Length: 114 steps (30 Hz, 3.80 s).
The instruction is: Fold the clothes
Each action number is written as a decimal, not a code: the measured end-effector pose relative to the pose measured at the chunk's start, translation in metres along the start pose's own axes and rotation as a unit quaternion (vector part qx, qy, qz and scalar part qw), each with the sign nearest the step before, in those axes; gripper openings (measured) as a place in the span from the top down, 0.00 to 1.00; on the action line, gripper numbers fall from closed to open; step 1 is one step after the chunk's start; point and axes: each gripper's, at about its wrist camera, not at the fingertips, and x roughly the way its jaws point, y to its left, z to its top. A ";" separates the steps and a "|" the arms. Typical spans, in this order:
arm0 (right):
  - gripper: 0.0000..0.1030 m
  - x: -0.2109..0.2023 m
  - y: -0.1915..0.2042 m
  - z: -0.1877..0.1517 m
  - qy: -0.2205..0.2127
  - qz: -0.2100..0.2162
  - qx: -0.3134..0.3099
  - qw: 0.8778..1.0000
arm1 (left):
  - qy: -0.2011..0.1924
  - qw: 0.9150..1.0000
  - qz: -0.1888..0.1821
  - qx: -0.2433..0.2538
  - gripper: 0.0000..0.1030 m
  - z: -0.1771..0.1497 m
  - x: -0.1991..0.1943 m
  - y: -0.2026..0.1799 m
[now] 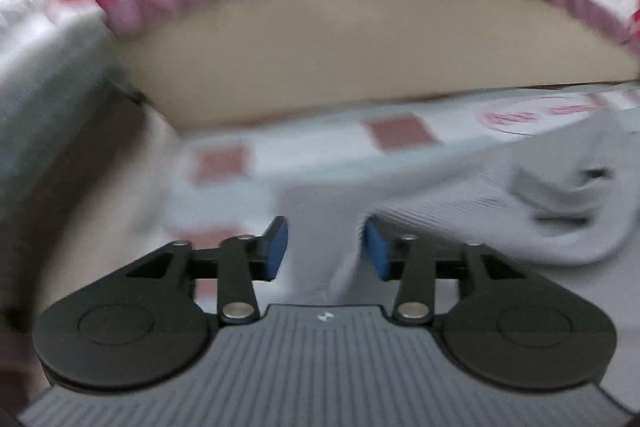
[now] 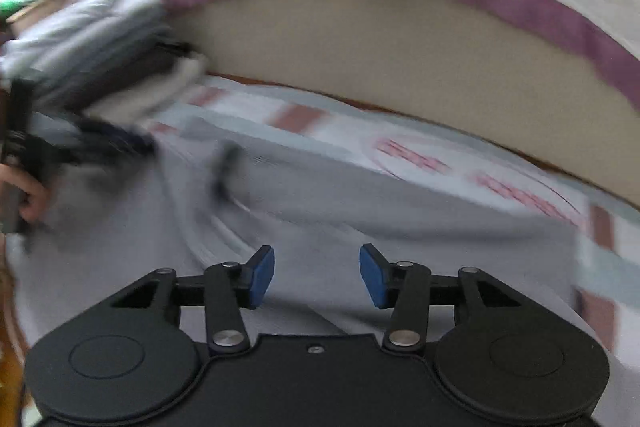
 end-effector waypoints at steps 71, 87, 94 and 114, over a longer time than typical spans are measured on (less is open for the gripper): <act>0.43 0.017 -0.170 -0.014 0.031 -0.063 0.115 0.991 | 0.139 0.989 -0.015 0.053 0.90 0.010 0.038 -0.033; 0.45 -0.016 -0.173 -0.019 -0.011 -0.166 0.072 0.983 | 0.118 0.985 0.124 0.032 0.54 0.020 0.024 -0.062; 0.44 -0.114 -0.176 -0.061 0.008 -0.127 0.273 0.953 | 0.098 0.993 0.007 -0.072 0.50 0.013 -0.033 -0.079; 0.96 -0.092 -0.128 -0.133 -0.072 -0.212 0.286 0.932 | 0.195 0.980 0.026 -0.044 0.44 -0.046 -0.040 -0.097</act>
